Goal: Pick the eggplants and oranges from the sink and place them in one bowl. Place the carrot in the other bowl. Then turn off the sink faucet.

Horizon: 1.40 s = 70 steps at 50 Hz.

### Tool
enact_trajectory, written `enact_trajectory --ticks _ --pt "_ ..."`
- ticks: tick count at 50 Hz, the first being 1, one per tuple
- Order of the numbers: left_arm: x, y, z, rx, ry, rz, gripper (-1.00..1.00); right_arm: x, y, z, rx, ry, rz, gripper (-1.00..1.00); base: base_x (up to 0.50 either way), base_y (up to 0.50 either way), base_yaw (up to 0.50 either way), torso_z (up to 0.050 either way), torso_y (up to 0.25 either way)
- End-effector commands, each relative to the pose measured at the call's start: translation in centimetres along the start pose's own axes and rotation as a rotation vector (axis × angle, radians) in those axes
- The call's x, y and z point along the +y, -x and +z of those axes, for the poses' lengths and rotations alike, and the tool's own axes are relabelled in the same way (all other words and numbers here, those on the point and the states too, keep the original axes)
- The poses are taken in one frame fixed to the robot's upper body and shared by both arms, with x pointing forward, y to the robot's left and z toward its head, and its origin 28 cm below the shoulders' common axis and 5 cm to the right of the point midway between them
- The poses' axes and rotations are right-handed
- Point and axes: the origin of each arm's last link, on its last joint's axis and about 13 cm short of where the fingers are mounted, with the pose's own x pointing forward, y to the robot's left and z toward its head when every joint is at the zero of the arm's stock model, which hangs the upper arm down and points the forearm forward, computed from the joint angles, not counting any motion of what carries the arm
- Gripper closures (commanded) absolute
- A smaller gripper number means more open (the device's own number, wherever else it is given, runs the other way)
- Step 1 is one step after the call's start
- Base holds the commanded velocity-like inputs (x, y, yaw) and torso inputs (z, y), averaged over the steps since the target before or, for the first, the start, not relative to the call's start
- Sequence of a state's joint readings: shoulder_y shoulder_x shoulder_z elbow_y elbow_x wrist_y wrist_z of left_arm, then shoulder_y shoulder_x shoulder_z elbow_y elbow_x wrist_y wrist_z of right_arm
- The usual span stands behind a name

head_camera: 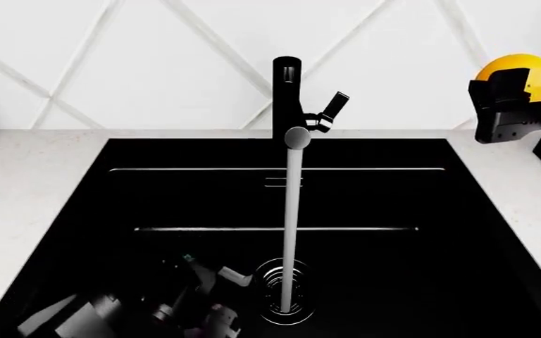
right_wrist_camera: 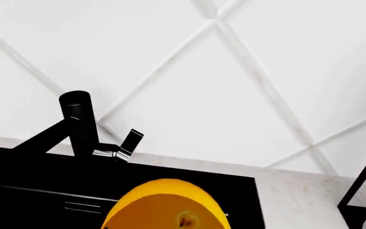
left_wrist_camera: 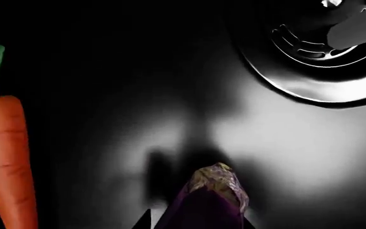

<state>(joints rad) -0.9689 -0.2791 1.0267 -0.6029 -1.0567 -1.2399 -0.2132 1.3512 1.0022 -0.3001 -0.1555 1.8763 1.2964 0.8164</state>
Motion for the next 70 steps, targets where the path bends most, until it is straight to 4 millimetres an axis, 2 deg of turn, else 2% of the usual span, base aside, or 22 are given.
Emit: enact_trajectory --ticks 1,4,7,15,17,20,23,25,26,28,30,34,35,39,41,47,50,57,68,70 --pt "1.0 2.6 0.6 -0.123 0.033 0.052 1.0 0.0 0.1 0.1 -0.018 0.001 0.0 1.0 0.0 0.0 0.0 0.0 0.0" --pt "1.2 3.2 0.9 -0.148 0.044 0.055 1.0 0.0 0.0 -0.1 -0.02 -0.002 0.003 1.0 0.0 0.0 0.0 0.0 0.0" --pt "2.0 5.1 2.0 -0.264 0.101 0.072 1.0 0.1 0.2 -0.3 -0.022 -0.01 0.008 1.0 0.0 0.0 0.0 0.0 0.0" --pt "1.6 6.6 2.8 -0.422 0.055 0.062 1.0 0.3 0.0 -1.0 -0.028 -0.006 0.037 1.0 0.0 0.0 0.0 0.0 0.0" --pt "2.2 7.2 2.8 -0.457 0.083 0.066 1.0 0.3 0.0 -1.3 -0.028 -0.004 0.041 1.0 0.0 0.0 0.0 0.0 0.0" --pt "2.3 8.5 4.0 -0.573 0.086 0.084 1.0 0.3 0.1 -1.7 -0.034 -0.005 0.041 1.0 0.0 0.0 0.0 0.0 0.0" --pt "2.5 10.4 4.5 -0.618 0.118 0.074 1.0 0.3 0.2 -2.1 -0.047 -0.01 0.043 1.0 0.0 0.0 0.0 0.0 0.0" --pt "2.5 11.1 4.8 -0.643 0.121 0.075 1.0 0.3 0.2 -2.3 -0.048 -0.012 0.042 1.0 0.0 0.0 0.0 0.0 0.0" --pt "3.1 11.8 4.1 -0.652 0.126 0.08 1.0 0.3 0.3 -2.4 -0.054 -0.02 0.043 1.0 0.0 0.0 0.0 0.0 0.0" --pt "2.5 12.5 4.9 -0.668 0.135 0.085 1.0 0.3 0.4 -2.5 -0.074 -0.029 0.049 1.0 0.0 0.0 0.0 0.0 0.0" --pt "3.0 13.3 4.4 -0.711 0.116 0.118 1.0 0.4 0.4 -2.5 -0.079 -0.032 0.05 1.0 0.0 0.0 0.0 0.0 0.0" --pt "2.7 14.5 5.5 -0.769 0.164 0.133 1.0 0.3 0.2 -2.8 -0.087 -0.039 0.045 1.0 0.0 0.0 0.0 0.0 0.0" --pt "3.1 15.0 4.9 -0.811 0.155 0.141 1.0 0.3 0.1 -2.9 -0.095 -0.044 0.041 1.0 0.0 0.0 0.0 0.0 0.0" --pt "3.4 15.9 4.8 -0.885 0.121 0.147 1.0 0.3 0.1 -3.0 -0.128 -0.038 0.014 1.0 0.0 0.0 0.0 0.0 0.0" --pt "3.4 16.2 4.9 -0.909 0.126 0.152 1.0 0.2 0.1 -3.0 -0.132 -0.036 0.014 1.0 0.0 0.0 0.0 0.0 0.0" --pt "4.0 18.6 5.2 -1.041 0.113 0.227 1.0 0.4 -0.3 -3.6 -0.149 -0.033 0.026 1.0 0.0 0.0 0.0 0.0 0.0" --pt "3.8 19.8 4.4 -1.079 0.099 0.237 1.0 0.5 -0.6 -3.6 -0.156 -0.016 0.022 1.0 0.0 0.0 0.0 0.0 0.0" --pt "3.1 20.0 2.4 -1.12 0.125 0.189 1.0 0.7 -1.5 -3.4 -0.178 -0.014 0.025 1.0 0.0 0.0 0.0 0.0 0.0" --pt "1.9 21.8 1.5 -1.169 0.087 0.184 1.0 0.7 -2.7 -4.3 -0.191 -0.014 0.017 1.0 0.0 0.0 0.0 0.0 0.001" --pt "2.0 22.6 1.3 -1.192 0.09 0.192 1.0 0.7 -3.0 -4.7 -0.185 -0.022 0.021 1.0 0.0 0.0 0.0 0.0 0.0"
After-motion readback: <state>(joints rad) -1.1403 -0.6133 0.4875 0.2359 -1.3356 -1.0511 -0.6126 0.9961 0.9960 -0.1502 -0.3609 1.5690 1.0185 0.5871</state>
